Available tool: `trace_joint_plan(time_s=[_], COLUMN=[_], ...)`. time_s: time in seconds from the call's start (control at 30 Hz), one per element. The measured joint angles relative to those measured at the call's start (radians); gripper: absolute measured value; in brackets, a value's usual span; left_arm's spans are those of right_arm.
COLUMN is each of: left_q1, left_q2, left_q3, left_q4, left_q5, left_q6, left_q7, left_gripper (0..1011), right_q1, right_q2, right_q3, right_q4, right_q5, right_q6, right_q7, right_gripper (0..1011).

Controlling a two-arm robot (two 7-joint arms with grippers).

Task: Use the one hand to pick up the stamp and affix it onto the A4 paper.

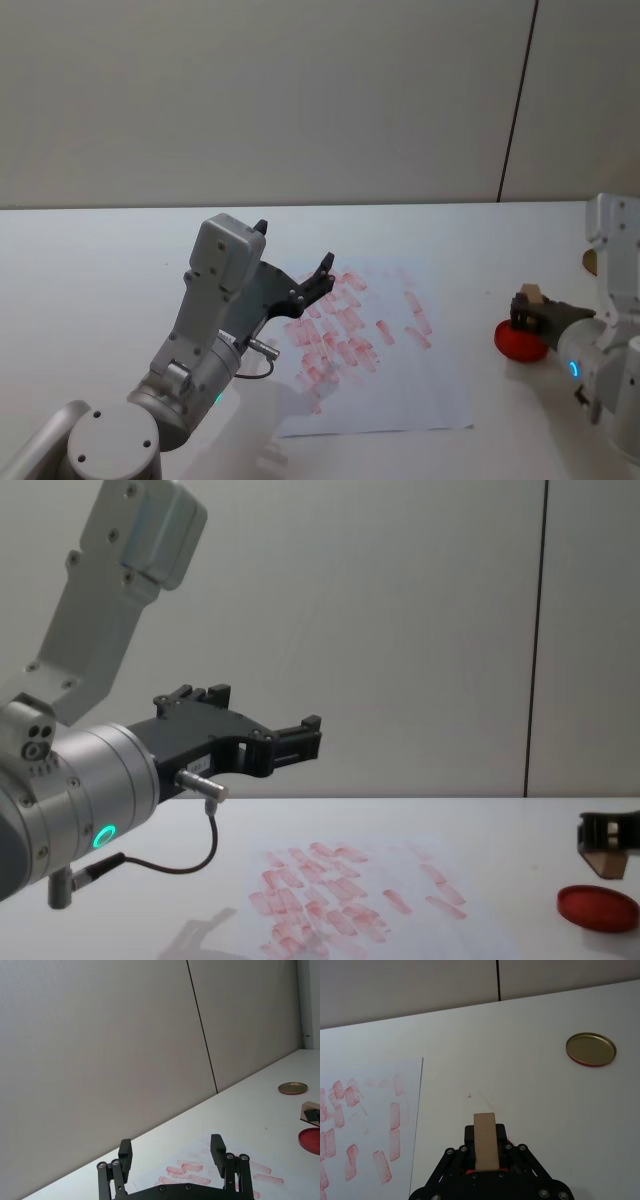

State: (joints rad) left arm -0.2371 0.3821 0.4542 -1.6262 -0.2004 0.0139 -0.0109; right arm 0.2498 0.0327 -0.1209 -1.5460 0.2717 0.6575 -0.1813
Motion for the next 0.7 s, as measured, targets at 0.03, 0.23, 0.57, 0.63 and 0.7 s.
trace_joint_plan(time_s=[0.03, 0.23, 0.57, 0.63, 0.7], left_q1=[0.0, 0.0, 0.0, 0.0, 0.0], left_q2=[0.0, 0.0, 0.0, 0.0, 0.0], left_q3=[0.0, 0.0, 0.0, 0.0, 0.0], left_q4=[0.0, 0.0, 0.0, 0.0, 0.0], left_q5=[0.0, 0.0, 0.0, 0.0, 0.0], left_q6=[0.0, 0.0, 0.0, 0.0, 0.0], left_q7=[0.0, 0.0, 0.0, 0.0, 0.0], left_gripper=[993, 993, 993, 993, 993], right_q1=[0.001, 0.01, 0.02, 0.021, 0.022], right_q2=[0.0, -0.004, -0.008, -0.009, -0.009], right_q3=[0.0, 0.003, 0.006, 0.006, 0.007], right_q4=[0.004, 0.033, 0.066, 0.069, 0.071], right_q5=[0.0, 0.001, -0.007, -0.009, -0.011], right_q6=[0.0, 0.002, 0.005, 0.006, 0.006], right_q7=[0.002, 0.014, 0.02, 0.022, 0.024], right_gripper=[220, 220, 278, 361, 407])
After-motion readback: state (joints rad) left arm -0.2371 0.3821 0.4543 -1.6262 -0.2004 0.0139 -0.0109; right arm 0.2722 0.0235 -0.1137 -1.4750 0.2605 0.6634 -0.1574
